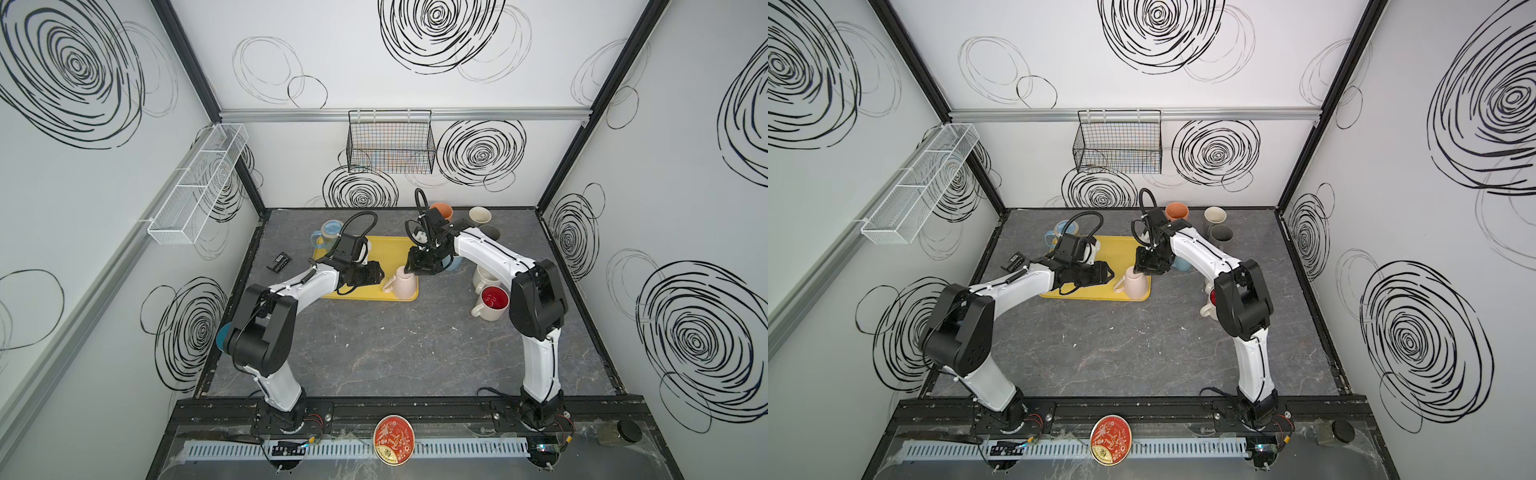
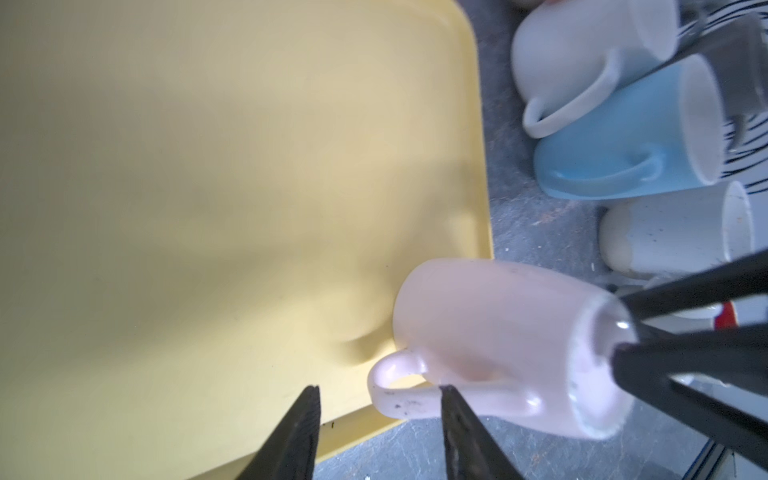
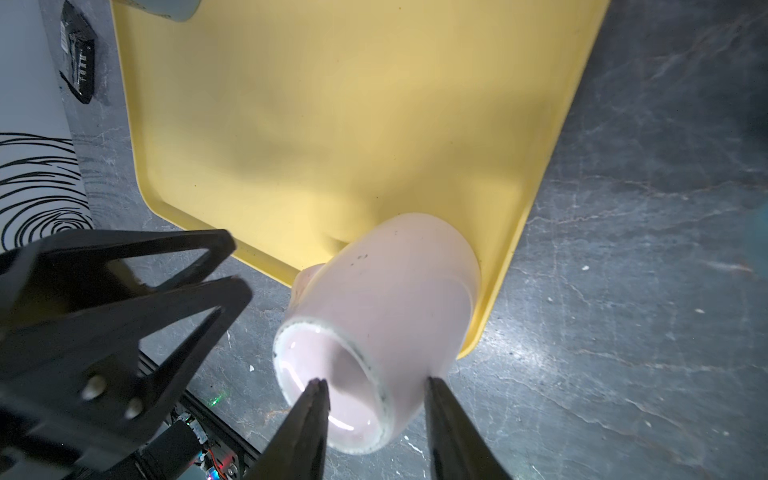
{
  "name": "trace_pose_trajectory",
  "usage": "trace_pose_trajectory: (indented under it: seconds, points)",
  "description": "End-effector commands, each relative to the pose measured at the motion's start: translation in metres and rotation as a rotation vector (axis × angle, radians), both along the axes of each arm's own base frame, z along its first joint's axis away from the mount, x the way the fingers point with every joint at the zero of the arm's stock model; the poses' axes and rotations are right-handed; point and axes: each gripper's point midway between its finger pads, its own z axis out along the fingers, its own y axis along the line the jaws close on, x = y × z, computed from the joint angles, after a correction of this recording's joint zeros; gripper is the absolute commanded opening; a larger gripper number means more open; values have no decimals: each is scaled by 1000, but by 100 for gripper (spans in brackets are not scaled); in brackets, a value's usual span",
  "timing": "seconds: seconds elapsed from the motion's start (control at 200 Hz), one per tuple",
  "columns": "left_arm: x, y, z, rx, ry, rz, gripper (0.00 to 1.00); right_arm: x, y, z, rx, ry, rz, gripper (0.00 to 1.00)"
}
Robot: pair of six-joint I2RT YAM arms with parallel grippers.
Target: Turn the mug right side up
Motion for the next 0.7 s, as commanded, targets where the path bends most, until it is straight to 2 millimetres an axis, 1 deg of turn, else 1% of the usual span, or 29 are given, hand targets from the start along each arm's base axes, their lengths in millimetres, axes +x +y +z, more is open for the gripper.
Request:
trace_pose_trajectory:
  seconds: [0.0,0.12,0.195,0.325,0.445,0.56,0.695]
  points:
    - [8,-6,35,50,-215,-137,54,3,5,22,39,-53,22,42]
    - [0,-14,50,139,-328,-289,56,4,0,33,53,-86,9,43]
    - [-8,-18,53,207,-381,-399,57,5,-4,40,62,-110,-2,43]
    - [-21,-19,41,368,-416,-591,58,5,-13,49,75,-144,-25,43]
    - [-26,-18,23,488,-389,-734,57,2,-21,49,82,-155,-46,43]
    - [-26,-23,12,509,-377,-806,56,-2,-25,43,89,-138,-59,43]
    - [-29,-37,8,457,-352,-894,56,-6,-27,37,85,-121,-65,43]
